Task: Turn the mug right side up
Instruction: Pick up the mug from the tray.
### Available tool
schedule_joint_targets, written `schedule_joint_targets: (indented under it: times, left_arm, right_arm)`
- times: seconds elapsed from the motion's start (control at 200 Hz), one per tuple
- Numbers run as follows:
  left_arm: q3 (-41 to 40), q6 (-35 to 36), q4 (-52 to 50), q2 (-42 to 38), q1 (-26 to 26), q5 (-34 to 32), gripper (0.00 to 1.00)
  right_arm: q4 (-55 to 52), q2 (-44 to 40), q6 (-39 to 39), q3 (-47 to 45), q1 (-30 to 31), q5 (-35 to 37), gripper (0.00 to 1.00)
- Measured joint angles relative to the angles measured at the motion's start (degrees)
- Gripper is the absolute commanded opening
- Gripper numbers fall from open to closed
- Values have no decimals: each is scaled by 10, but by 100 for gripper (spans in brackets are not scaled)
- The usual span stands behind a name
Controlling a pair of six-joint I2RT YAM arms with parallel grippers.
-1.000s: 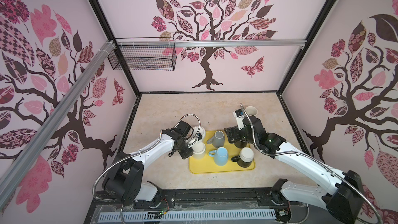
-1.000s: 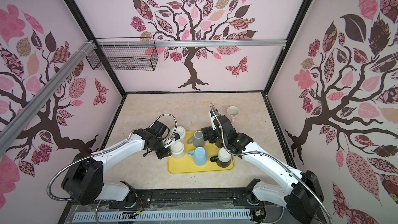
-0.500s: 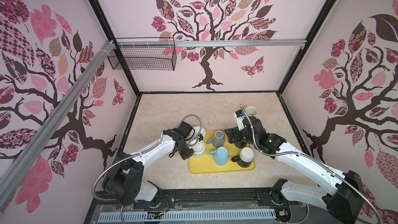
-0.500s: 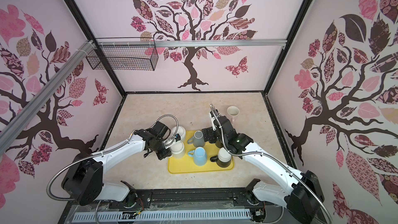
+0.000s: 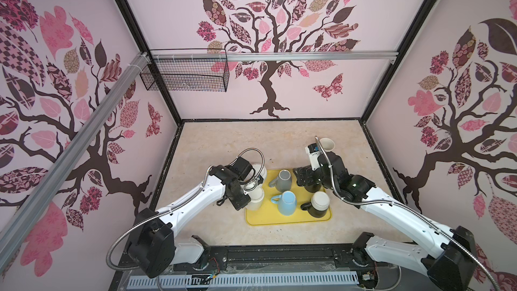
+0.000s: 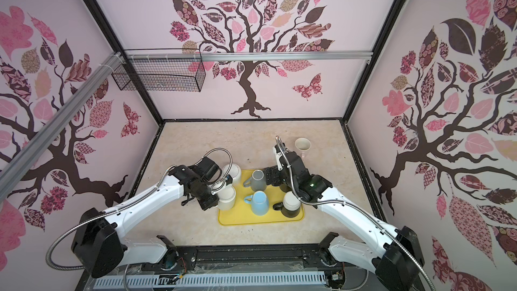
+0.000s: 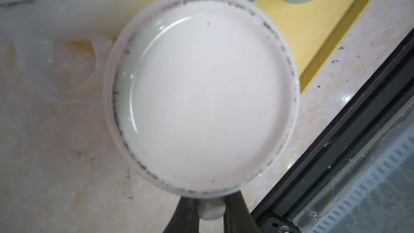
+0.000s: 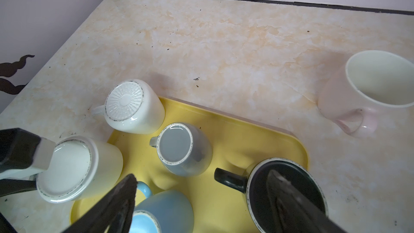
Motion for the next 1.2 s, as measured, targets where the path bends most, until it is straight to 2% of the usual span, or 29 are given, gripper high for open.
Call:
schedule_joint_targets:
  times: [0.205,0.44,0.54,0.785,1.025,1.2]
  left_arm:
    - [110,-59,-64,-46,-8,-24,0]
    - [185,-173,-87,-87,-8,-94,0]
    - [206,-208,-88,-93,-8,-97,0]
    - [211,-263,-30,-102,-8,-5,0]
    - [121,-351,149,-191,2,52,0]
    - [55,-428,288,-218,57,135,0]
  right_arm:
    - [0,-12,4,2,0,-7,91]
    - [1,-12,15,6,0,-33,91]
    - [5,-12,23,7,0,-50,91]
    - [28,-32,63,10,0,-113,88]
    - [93,-108,150,-18,0,-162,83]
    - [194,-169,220,-95,0,-215,79]
